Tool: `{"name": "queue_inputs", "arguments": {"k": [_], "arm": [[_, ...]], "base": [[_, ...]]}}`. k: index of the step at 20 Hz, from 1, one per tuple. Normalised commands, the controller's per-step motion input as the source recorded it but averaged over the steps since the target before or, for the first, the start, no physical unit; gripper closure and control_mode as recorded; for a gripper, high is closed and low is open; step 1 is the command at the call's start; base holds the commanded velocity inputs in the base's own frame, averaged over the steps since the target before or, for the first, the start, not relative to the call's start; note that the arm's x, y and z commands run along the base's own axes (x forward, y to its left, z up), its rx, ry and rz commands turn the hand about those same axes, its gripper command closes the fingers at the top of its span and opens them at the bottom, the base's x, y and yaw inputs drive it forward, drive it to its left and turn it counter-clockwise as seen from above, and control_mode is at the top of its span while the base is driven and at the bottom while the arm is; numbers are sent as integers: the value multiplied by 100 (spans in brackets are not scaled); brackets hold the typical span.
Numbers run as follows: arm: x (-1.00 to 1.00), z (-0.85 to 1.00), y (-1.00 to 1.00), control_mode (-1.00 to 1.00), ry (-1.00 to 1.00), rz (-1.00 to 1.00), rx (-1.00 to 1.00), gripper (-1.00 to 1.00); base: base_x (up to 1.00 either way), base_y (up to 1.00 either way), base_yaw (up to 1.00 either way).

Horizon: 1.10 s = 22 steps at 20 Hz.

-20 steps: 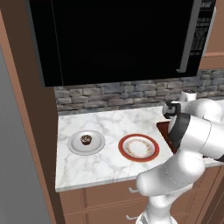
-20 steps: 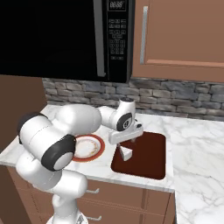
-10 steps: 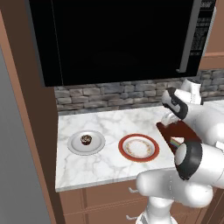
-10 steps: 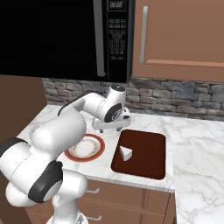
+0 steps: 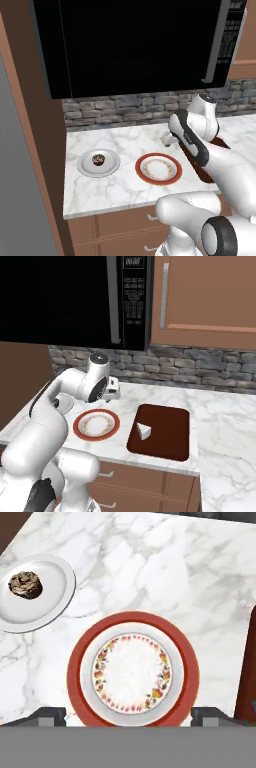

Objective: Move the dessert items from the plates to the tray.

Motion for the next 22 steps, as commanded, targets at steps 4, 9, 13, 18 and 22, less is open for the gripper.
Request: {"name": "queue_inputs", "arguments": {"k": [4,9,13,18,22], "arm": [[0,39,100,-100,-10,-16,1,-100],[0,24,100,-100,-4,-16,0,-100],[6,5,100,-100,0,-13,0,-100],[26,0,100,-100,2,-8,0,-100],[49,0,90,-100,10,-3,0,-100]], "base": [[0,0,0],[0,0,0],[0,0,0],[0,0,0],[0,0,0]]}}
